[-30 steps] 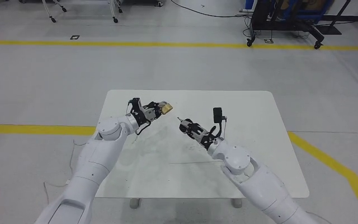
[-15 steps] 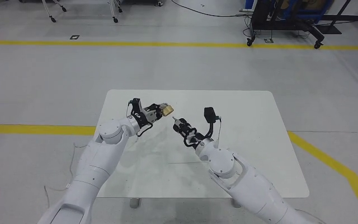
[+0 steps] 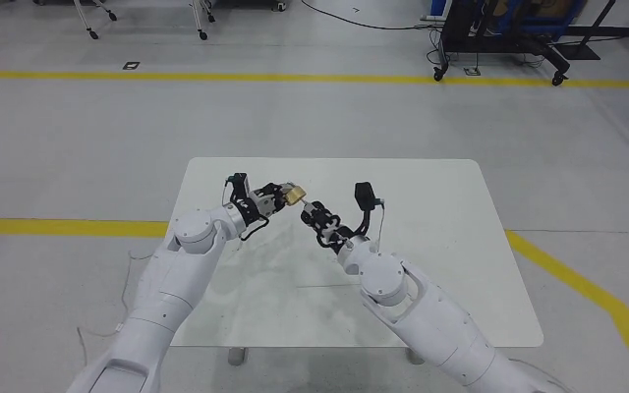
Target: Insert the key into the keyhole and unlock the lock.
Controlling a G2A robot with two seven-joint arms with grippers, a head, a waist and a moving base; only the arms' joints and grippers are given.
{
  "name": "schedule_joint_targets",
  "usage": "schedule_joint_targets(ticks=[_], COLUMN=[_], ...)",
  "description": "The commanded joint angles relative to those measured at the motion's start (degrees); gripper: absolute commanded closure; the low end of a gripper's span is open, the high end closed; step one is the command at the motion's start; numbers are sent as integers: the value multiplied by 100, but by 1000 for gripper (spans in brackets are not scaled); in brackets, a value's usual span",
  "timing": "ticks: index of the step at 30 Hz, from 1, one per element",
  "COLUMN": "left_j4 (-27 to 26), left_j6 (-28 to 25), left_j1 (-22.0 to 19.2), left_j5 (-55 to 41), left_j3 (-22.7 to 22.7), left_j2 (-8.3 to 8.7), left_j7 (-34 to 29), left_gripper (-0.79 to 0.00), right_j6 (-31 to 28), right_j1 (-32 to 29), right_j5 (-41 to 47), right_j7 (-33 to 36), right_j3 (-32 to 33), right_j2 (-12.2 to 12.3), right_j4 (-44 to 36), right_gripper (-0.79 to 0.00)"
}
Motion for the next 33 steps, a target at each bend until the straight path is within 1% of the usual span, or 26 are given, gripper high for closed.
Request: schedule_joint_targets(ticks=[1,10,19,24,33], left_j4=[15,86,163,204,241], left_j6=[18,47,-57,-91,-135], left_j1=[-10,-51,-98,-123,-142], left_j5=[-2,-30,-23,-7,85], left_j3=[-1,-12,-15,2,-3], left_j2=[-3,-20,-34,-44,-45], left_j7=[-20,-39,-145,-214,-270], left_gripper=[0,0,0,0,0], right_j6=[0,-50,-92,-101,-135], right_j1=[19,1,-267,-291,-304], right_j5=[-5,-147,-280,-307,-386], right_j7=[26,236,774,1057,991], right_j3=[-1,39,336,403,448], right_j2=[-24,-93,-35,-37,-95], right_j4=[40,76,-155,-156,-122], right_gripper=[0,0,0,0,0])
